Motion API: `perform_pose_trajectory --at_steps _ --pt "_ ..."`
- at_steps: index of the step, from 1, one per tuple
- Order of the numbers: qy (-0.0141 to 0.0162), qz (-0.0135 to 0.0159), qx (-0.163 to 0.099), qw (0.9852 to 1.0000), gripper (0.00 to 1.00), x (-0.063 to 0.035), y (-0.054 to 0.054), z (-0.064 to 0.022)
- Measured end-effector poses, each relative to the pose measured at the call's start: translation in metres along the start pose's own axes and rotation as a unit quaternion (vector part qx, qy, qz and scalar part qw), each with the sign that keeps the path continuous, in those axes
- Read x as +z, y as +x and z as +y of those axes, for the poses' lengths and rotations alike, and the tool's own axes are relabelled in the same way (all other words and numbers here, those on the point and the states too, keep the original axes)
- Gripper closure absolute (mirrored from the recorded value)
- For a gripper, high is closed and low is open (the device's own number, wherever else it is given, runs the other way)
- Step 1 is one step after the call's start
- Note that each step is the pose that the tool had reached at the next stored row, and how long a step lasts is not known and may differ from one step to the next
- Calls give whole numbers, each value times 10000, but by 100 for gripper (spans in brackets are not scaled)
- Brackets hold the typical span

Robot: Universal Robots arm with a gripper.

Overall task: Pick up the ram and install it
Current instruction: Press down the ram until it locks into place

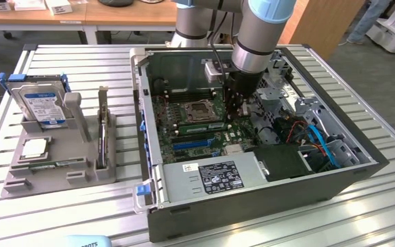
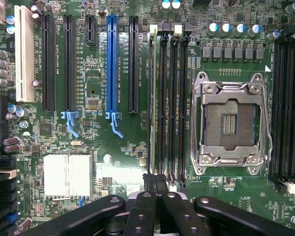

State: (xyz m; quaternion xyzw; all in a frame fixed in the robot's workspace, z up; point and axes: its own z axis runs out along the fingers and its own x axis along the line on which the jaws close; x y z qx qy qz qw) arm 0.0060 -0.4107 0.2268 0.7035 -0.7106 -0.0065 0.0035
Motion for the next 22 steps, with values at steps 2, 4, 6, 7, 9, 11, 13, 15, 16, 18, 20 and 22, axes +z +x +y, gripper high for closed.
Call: perform_pose_trajectory --at_steps 2,4,6,7,9,11,13,15,16,18,20,22 --pt "0 1 0 10000 90 0 0 0" --pt "1 -2 0 10000 90 6 0 0" --pt "0 0 0 10000 90 13 0 0" --pt "0 0 0 10000 90 12 0 0" --pt "0 1 0 10000 90 12 0 0" --pt "0 0 0 10000 90 17 0 0" --pt "1 1 0 10000 90 21 0 -1" --pt "0 2 0 10000 90 21 0 0" --pt "0 2 0 10000 90 21 0 0" --pt "0 1 0 10000 90 22 0 0" --pt "0 1 0 10000 90 25 0 0" --pt "1 1 0 10000 90 30 0 -1"
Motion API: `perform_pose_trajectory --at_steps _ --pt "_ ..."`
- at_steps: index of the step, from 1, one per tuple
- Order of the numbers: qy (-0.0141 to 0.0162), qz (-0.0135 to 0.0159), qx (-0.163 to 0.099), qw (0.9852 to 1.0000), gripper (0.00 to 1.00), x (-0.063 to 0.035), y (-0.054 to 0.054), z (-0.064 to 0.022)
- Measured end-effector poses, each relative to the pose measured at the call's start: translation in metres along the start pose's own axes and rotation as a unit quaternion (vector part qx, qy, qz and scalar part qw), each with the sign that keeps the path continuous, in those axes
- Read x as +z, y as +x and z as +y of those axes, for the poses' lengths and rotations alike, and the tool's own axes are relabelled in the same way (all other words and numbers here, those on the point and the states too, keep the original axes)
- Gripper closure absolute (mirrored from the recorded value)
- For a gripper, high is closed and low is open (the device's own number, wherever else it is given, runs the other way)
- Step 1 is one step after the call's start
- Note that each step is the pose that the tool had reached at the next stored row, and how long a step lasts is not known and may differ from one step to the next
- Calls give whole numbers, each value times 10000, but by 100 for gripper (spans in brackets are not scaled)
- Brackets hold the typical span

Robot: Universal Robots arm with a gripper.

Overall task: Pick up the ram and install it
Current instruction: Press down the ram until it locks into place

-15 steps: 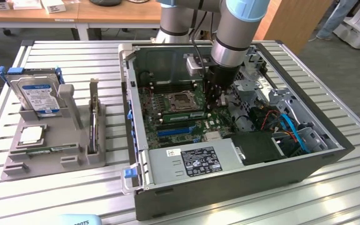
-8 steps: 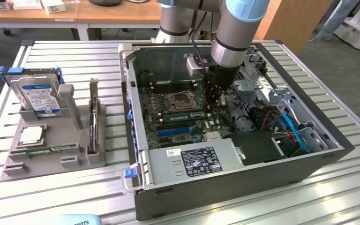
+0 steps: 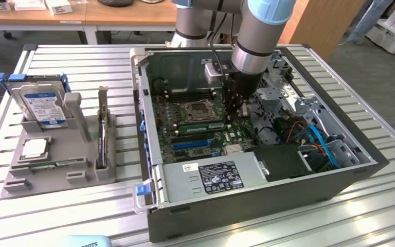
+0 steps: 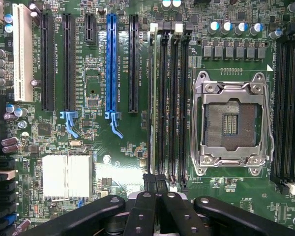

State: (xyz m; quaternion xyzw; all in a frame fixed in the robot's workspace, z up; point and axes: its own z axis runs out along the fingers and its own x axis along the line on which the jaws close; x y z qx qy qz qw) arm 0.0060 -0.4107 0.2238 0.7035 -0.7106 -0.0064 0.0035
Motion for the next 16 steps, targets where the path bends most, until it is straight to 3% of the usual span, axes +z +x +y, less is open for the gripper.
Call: perform_pose_trajectory --at_steps 16 --pt "-1 -1 0 10000 90 14 0 0"
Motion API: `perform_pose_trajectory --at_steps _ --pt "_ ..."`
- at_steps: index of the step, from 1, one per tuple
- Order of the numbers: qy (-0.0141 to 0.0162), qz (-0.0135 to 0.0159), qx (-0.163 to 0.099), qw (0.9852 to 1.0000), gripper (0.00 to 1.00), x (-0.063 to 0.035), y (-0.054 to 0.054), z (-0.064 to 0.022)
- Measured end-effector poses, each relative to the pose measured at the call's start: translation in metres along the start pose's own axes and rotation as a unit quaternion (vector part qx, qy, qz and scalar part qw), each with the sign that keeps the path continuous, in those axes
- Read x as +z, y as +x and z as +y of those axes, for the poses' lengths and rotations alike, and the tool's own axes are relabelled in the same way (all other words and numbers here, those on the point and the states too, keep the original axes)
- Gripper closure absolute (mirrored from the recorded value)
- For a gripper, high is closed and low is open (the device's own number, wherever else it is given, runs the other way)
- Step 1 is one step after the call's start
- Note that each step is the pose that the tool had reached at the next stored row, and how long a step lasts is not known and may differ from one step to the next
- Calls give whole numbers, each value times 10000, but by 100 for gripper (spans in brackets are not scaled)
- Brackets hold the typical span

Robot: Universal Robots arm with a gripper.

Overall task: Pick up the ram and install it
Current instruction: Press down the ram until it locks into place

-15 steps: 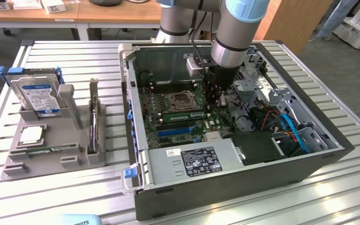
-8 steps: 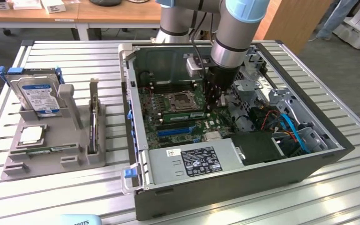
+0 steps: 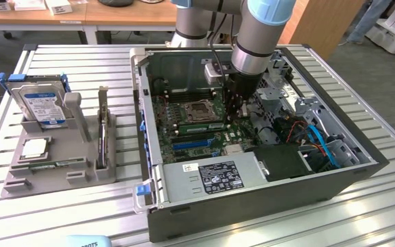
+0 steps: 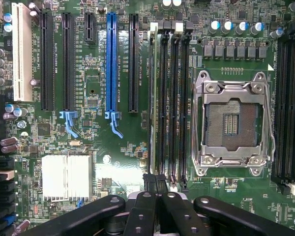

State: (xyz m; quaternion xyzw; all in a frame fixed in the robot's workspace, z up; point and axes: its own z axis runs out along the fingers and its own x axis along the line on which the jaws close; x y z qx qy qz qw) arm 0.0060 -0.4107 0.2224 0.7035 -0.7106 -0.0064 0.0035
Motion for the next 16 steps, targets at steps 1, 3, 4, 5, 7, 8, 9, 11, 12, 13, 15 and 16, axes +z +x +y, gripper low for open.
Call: perform_pose_trajectory --at_steps 1,3,4,5,7,8,9,11,12,13,15,16 --pt "0 0 0 10000 90 3 0 0" --pt "0 0 0 10000 90 3 0 0" --pt "0 1 0 10000 90 3 0 0" --pt "0 1 0 10000 90 3 0 0" --pt "0 0 0 10000 90 2 0 0" --pt "0 -2 0 10000 90 -2 -1 0" --pt "-1 -3 1 10000 90 -9 -1 1" --pt "0 10 1 10000 90 -36 0 1" --pt "0 14 1 10000 90 -51 0 1" --pt "0 17 1 10000 90 -65 0 1" --pt "0 23 0 10000 90 -98 0 1" --pt "0 27 0 10000 90 -115 0 1"
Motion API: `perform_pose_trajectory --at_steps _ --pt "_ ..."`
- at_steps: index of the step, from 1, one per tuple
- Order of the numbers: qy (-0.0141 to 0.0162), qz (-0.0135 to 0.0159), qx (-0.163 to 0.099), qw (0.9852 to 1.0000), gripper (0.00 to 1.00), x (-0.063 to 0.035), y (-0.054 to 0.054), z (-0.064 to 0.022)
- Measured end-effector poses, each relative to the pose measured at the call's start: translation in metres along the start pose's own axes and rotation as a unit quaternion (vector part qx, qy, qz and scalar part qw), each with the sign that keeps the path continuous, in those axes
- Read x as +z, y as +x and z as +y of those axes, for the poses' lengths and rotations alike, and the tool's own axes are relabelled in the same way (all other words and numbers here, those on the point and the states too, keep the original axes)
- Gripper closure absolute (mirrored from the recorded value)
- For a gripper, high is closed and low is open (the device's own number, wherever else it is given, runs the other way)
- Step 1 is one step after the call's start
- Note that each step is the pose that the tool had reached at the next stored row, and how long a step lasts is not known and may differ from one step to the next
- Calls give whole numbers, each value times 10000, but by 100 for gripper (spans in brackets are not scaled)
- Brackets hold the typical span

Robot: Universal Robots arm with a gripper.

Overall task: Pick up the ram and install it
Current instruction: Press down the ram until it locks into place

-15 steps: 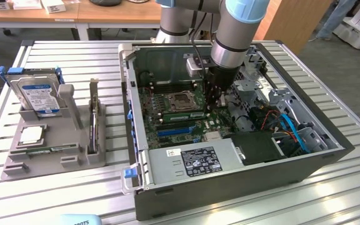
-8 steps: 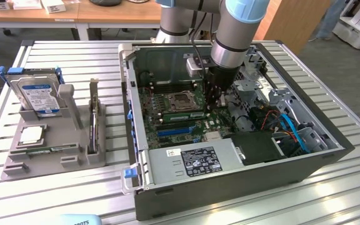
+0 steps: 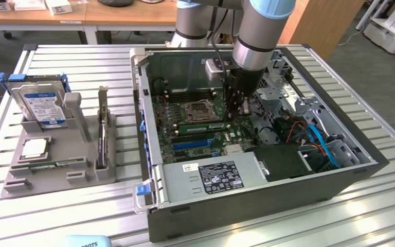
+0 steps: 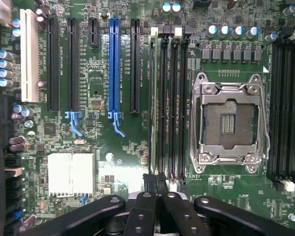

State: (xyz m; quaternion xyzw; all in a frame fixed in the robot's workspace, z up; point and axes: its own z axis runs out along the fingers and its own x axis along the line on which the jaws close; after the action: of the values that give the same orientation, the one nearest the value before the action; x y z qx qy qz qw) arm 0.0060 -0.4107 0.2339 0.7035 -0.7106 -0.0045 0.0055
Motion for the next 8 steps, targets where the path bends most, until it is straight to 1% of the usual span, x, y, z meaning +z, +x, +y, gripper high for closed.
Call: perform_pose_trajectory --at_steps 6,8 --pt "0 25 1 10000 90 -94 0 2" --pt "0 29 1 10000 90 -99 0 2"
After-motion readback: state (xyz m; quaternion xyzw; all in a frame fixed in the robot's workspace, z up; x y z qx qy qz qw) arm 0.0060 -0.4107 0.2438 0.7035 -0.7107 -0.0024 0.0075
